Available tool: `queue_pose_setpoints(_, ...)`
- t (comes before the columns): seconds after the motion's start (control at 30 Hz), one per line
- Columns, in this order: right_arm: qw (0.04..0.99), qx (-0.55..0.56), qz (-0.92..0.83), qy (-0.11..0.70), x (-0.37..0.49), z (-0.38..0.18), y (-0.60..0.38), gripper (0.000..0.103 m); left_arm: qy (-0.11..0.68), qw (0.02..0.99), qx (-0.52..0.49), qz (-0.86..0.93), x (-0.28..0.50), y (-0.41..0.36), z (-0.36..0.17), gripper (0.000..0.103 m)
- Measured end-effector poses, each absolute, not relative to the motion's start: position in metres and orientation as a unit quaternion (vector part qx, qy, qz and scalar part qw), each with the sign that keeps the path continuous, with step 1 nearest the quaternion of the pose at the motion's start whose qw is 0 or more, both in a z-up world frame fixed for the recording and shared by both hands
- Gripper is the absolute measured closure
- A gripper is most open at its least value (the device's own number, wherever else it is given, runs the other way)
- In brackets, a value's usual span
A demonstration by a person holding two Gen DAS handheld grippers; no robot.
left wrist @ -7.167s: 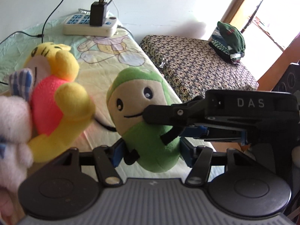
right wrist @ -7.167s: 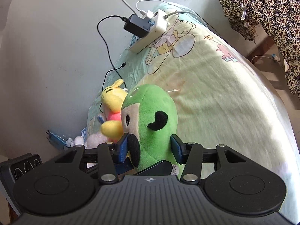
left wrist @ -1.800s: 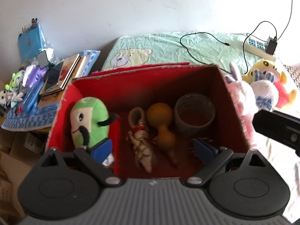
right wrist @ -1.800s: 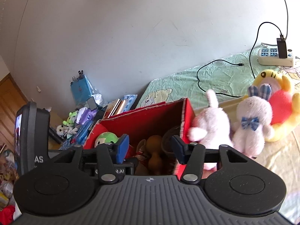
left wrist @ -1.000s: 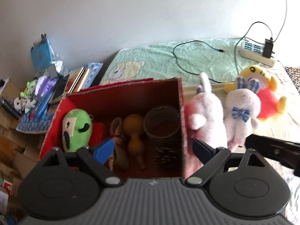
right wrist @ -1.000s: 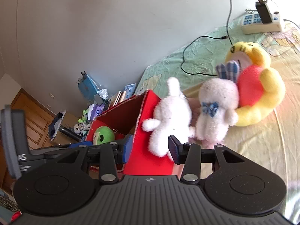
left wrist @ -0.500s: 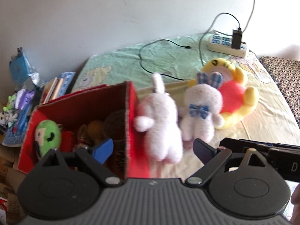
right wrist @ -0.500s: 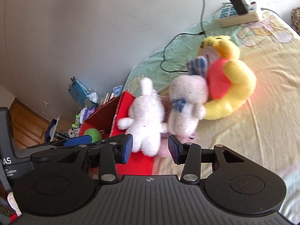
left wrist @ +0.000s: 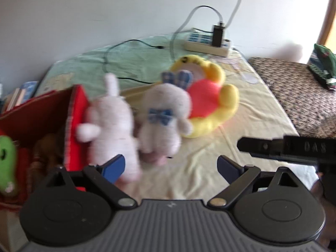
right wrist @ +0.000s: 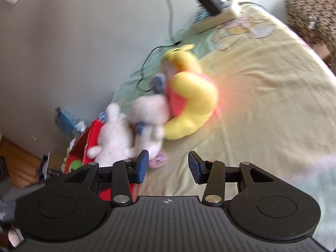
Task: Organize objects
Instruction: 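Grasp the yellow bear plush in the pink shirt with the right gripper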
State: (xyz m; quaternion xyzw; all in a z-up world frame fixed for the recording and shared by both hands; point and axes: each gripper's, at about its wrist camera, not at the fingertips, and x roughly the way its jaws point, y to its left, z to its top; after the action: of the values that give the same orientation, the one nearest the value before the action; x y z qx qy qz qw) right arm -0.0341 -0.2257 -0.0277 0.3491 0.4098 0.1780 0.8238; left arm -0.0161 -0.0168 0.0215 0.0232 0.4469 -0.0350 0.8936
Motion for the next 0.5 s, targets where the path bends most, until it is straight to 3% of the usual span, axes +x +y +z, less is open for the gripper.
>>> queue_pose_setpoints(0.27, 0.825, 0.372, 0.139, 0.401, -0.016, -0.041, -0.247, 0.056, 0.470, 0.874, -0.027, -0.124, 0.003, -0.030, -0.018, 0.008)
queue_pose_setpoints(0.5, 0.824, 0.431, 0.116, 0.349, 0.020, -0.039, -0.274, 0.051, 0.477, 0.864, -0.014, -0.162, 0.018, -0.049, -0.040, 0.008)
